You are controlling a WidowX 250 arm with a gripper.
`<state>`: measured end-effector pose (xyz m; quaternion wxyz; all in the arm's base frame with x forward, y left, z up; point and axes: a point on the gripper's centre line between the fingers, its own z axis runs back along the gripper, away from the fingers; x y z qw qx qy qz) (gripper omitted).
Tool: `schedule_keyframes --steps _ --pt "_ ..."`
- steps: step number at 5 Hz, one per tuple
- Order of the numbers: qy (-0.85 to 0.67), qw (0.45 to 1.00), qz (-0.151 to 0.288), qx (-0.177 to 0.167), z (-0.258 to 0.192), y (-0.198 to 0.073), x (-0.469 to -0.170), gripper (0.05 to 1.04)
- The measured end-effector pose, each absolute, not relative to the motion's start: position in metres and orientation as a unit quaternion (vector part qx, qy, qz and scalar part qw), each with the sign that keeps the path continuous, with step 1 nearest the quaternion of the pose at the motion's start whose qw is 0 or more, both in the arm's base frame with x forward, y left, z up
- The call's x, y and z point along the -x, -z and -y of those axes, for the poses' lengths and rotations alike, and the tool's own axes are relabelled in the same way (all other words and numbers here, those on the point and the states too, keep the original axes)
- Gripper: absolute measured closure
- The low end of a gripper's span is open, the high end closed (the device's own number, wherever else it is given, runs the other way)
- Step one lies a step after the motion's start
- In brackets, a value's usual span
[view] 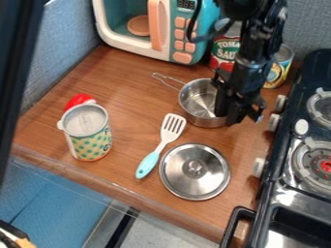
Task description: Move the silver pot to the right side of the table
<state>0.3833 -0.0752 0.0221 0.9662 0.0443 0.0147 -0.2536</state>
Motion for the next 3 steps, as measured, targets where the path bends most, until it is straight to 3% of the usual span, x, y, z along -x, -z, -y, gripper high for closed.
schedule_keyframes --steps 1,2,3 --pt "0.229 0.973 0.001 -0.035 0.069 -0.05 -0.387 0.26" --pt "0.194 0.981 0.011 -0.028 0.055 -0.074 -0.387 0.079" --pt "0.138 0.99 -0.006 -0.015 0.034 -0.078 -0.382 0.081"
